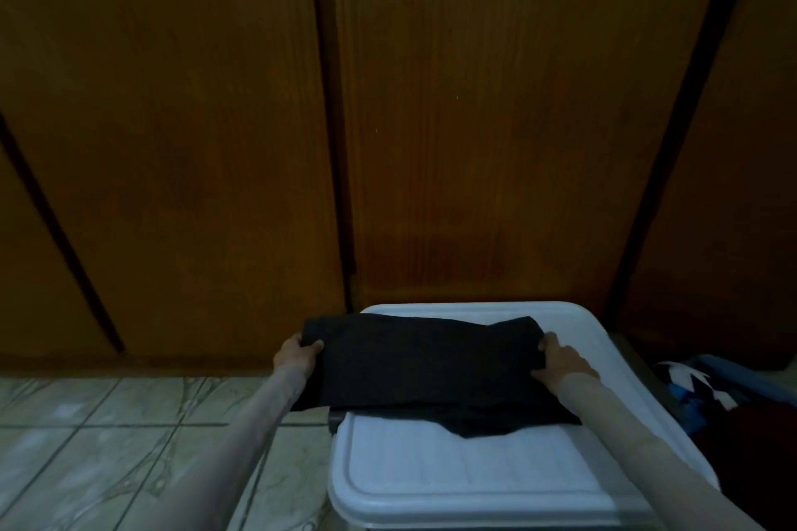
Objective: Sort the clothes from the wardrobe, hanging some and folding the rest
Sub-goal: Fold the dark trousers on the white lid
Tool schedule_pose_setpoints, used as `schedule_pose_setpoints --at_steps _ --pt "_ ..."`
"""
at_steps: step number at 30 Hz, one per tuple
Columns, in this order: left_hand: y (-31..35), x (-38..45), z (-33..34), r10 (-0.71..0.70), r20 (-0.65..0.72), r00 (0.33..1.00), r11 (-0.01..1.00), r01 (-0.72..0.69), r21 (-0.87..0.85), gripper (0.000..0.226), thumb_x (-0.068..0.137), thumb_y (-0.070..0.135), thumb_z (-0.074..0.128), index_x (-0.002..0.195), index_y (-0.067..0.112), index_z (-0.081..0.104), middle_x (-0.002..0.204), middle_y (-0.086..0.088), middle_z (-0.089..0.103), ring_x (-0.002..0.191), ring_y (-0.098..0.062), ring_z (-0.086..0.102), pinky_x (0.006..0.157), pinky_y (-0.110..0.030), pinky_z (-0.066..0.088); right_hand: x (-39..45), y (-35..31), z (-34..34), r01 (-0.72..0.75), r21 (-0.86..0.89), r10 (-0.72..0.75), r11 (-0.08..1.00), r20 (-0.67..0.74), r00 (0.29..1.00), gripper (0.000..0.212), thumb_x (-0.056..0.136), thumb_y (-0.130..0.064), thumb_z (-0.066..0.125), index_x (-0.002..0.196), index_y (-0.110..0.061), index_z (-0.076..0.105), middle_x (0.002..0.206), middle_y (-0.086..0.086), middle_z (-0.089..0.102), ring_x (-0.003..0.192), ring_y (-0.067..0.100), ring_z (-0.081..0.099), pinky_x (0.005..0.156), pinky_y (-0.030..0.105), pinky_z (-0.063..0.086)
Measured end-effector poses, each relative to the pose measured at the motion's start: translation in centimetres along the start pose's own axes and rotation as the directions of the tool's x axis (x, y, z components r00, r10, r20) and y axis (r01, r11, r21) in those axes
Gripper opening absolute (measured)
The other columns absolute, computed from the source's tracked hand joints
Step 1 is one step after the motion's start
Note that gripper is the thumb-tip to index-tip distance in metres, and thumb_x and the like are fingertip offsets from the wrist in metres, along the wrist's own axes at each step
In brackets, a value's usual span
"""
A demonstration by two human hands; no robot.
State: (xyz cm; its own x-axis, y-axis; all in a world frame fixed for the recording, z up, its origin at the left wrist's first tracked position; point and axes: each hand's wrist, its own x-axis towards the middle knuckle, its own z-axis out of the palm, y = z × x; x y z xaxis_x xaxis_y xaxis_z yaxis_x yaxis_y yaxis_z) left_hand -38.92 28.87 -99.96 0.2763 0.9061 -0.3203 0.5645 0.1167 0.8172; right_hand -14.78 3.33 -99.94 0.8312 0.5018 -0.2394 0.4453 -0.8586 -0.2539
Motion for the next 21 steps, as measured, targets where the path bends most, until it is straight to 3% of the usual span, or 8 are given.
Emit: schedule_pose_setpoints --at_steps 3,7,11,14,18,21 --pt "0.7 -0.4 0.8 0.03 -0.038 0.999 0.999 -0.029 0.02 0.042 0.096 0.02 0.051 0.135 0.005 0.045 0.132 -0.019 0.051 0.119 -0.036 0.049 0.097 -0.039 0.038 0.3 0.9 -0.4 -0.038 0.036 0.04 0.999 -0.043 0.998 0.052 0.094 -0.011 0.042 0.142 -0.013 0.021 0.13 0.018 0.046 0.115 0.029 0.051 0.094 0.037 0.043" --pt "2.0 -1.0 2.0 0.094 -0.066 0.993 0.986 -0.084 0.144 0.035 0.096 0.025 0.05 0.124 0.005 0.052 0.121 -0.019 0.057 0.109 -0.035 0.055 0.091 -0.039 0.043 0.0 1.3 -1.4 -0.076 -0.048 0.072 0.996 -0.08 0.994 0.038 0.096 -0.01 0.036 0.134 -0.012 0.036 0.129 0.013 0.047 0.115 0.025 0.05 0.092 0.032 0.042" --pt "3.9 -2.3 4.4 0.18 -0.004 0.984 0.972 -0.177 0.154 0.033 0.095 0.027 0.052 0.12 0.005 0.053 0.119 -0.017 0.058 0.107 -0.032 0.056 0.094 -0.041 0.045 -0.6 2.7 -2.6 -0.173 -0.167 0.154 0.971 -0.118 0.981 0.035 0.098 -0.014 0.039 0.133 -0.014 0.041 0.133 0.011 0.046 0.122 0.025 0.048 0.096 0.033 0.041" --pt "4.8 -3.6 7.0 0.224 0.032 0.974 0.963 -0.226 0.15 0.038 0.095 0.026 0.052 0.127 0.005 0.049 0.125 -0.017 0.055 0.113 -0.031 0.053 0.098 -0.039 0.042 -1.4 5.1 -3.7 -0.253 -0.203 0.226 0.946 -0.147 0.963 0.035 0.096 -0.012 0.041 0.132 -0.013 0.043 0.132 0.009 0.048 0.12 0.024 0.05 0.093 0.032 0.043" --pt "5.1 -4.2 9.8 0.297 0.249 0.922 0.934 -0.336 0.126 0.056 0.091 0.02 0.06 0.14 0.008 0.037 0.137 -0.012 0.047 0.125 -0.028 0.046 0.105 -0.036 0.036 -2.0 9.0 -4.6 -0.328 -0.228 0.292 0.917 -0.18 0.939 0.038 0.096 -0.022 0.044 0.134 -0.016 0.041 0.135 0.009 0.046 0.124 0.024 0.046 0.097 0.034 0.042" --pt "4.9 -3.5 11.0 0.307 0.379 0.873 0.879 -0.413 0.238 0.072 0.085 0.015 0.067 0.145 0.009 0.028 0.144 -0.011 0.039 0.131 -0.026 0.039 0.111 -0.036 0.032 -1.9 11.9 -4.9 -0.369 -0.056 0.356 0.928 -0.17 0.919 0.049 0.093 -0.031 0.05 0.137 -0.014 0.037 0.133 0.01 0.048 0.12 0.026 0.049 0.098 0.04 0.043"
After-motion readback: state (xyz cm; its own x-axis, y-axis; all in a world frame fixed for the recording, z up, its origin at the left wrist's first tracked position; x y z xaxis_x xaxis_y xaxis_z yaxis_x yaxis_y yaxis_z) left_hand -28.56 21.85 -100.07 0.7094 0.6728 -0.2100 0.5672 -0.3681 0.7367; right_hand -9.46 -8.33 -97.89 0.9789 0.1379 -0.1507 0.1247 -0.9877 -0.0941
